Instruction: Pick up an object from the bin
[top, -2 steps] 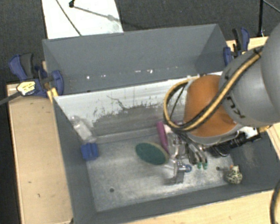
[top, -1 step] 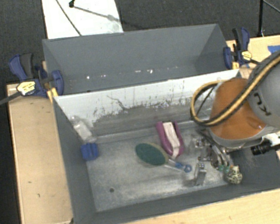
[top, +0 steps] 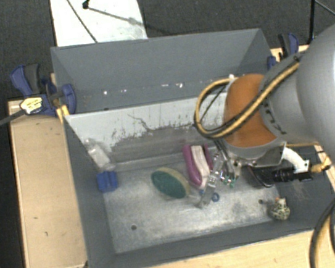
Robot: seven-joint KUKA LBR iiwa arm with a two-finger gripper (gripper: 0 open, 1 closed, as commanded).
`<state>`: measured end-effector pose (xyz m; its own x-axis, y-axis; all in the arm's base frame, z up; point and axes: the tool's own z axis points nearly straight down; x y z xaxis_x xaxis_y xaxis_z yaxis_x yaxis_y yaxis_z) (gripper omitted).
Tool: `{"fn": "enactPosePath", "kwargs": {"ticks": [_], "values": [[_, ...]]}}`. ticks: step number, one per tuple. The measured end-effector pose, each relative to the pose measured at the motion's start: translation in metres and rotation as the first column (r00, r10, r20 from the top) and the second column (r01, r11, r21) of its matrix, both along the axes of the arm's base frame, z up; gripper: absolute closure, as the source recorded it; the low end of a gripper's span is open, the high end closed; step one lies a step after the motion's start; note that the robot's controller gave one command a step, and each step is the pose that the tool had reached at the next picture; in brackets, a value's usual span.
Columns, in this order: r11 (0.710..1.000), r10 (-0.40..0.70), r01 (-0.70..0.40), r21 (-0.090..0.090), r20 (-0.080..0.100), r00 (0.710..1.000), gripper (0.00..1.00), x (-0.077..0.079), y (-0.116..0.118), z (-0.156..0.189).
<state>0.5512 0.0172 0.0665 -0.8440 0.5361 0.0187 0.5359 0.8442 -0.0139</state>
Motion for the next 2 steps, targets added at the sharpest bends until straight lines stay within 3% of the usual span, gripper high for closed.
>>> {"fn": "enactPosePath", "kwargs": {"ticks": [1, 2], "values": [[1.0, 0.002, -0.002, -0.001, 0.014, 1.0, 1.0, 0.003, -0.001, 0.003], [0.953, -0.302, 0.302, 0.002, 0.025, 0.953, 1.0, -0.01, 0.005, 0.04]]}}
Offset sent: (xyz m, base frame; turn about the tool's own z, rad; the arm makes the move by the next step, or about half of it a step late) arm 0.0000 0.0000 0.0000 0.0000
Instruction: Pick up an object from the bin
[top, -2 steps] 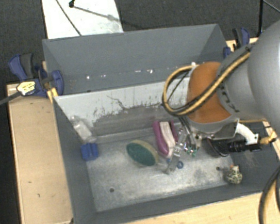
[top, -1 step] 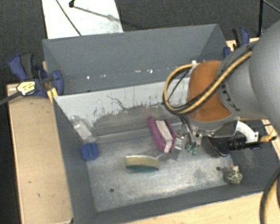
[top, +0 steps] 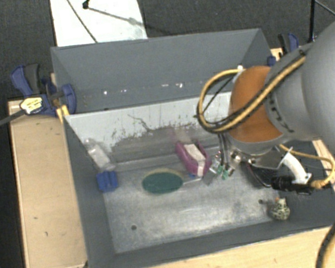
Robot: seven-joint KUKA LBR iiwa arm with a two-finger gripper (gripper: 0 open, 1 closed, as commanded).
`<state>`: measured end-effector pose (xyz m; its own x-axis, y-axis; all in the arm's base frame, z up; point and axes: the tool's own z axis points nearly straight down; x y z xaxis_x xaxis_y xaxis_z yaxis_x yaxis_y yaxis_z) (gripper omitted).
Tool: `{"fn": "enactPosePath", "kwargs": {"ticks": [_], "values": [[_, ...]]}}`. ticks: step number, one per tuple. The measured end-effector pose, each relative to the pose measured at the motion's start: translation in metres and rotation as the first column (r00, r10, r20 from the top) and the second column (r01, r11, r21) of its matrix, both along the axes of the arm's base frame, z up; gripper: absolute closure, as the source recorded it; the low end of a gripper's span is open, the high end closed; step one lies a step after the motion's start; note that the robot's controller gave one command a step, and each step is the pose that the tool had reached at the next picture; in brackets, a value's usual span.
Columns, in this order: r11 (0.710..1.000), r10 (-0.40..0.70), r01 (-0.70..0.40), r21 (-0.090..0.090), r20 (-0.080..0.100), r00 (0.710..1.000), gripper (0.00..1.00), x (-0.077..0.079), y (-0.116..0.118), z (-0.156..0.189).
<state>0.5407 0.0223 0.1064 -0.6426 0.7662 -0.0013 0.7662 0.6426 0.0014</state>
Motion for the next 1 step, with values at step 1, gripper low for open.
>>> {"fn": "enactPosePath", "kwargs": {"ticks": [1], "values": [[0.996, -0.092, 0.092, 0.0, -0.006, 0.996, 1.0, -0.0382, 0.0088, -0.0342]]}}
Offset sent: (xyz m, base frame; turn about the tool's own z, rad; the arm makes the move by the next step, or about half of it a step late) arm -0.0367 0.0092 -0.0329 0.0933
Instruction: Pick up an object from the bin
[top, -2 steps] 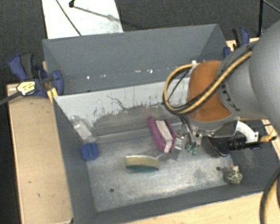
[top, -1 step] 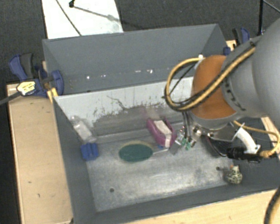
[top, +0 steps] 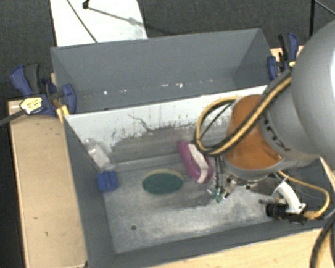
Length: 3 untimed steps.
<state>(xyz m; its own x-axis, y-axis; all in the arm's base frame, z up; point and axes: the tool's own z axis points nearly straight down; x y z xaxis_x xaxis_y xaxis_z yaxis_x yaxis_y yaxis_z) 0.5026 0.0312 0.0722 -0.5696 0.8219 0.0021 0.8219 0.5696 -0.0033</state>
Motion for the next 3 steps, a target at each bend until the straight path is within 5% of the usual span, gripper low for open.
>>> {"fn": "enactPosePath", "kwargs": {"ticks": [1, 2, 3], "values": [[0.983, 0.185, -0.185, -0.004, 0.01, 0.983, 1.0, -0.002, -0.075, 0.104], [0.996, 0.089, -0.089, -0.001, 0.006, 0.996, 1.0, 0.042, -0.086, 0.046], [1.0, -0.009, 0.009, -0.001, 0.009, 1.0, 1.0, 0.05, -0.094, 0.05]]}}
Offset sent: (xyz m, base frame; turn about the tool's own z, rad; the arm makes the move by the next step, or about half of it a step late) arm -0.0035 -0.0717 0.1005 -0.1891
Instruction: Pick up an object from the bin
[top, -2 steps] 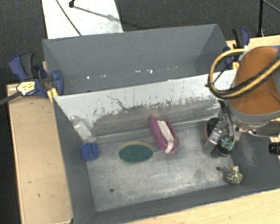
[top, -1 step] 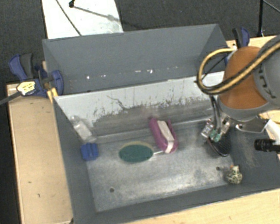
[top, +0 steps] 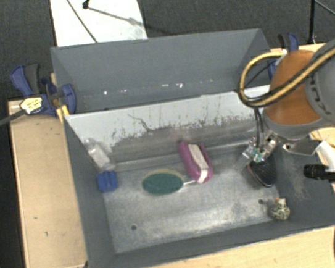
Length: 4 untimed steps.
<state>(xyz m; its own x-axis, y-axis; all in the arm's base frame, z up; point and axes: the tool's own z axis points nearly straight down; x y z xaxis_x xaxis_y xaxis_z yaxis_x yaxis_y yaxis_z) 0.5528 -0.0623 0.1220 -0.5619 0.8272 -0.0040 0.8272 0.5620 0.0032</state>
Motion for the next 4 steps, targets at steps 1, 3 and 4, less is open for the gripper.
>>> {"fn": "enactPosePath", "kwargs": {"ticks": [1, 3, 4], "values": [[0.967, 0.254, -0.254, -0.005, 0.0, 0.967, 1.0, 0.026, -0.08, 0.067], [0.976, 0.216, -0.216, 0.004, -0.005, 0.976, 0.0, 0.026, -0.065, -0.055], [0.994, -0.109, 0.109, 0.015, 0.002, 0.994, 0.0, -0.037, -0.078, -0.033]]}}
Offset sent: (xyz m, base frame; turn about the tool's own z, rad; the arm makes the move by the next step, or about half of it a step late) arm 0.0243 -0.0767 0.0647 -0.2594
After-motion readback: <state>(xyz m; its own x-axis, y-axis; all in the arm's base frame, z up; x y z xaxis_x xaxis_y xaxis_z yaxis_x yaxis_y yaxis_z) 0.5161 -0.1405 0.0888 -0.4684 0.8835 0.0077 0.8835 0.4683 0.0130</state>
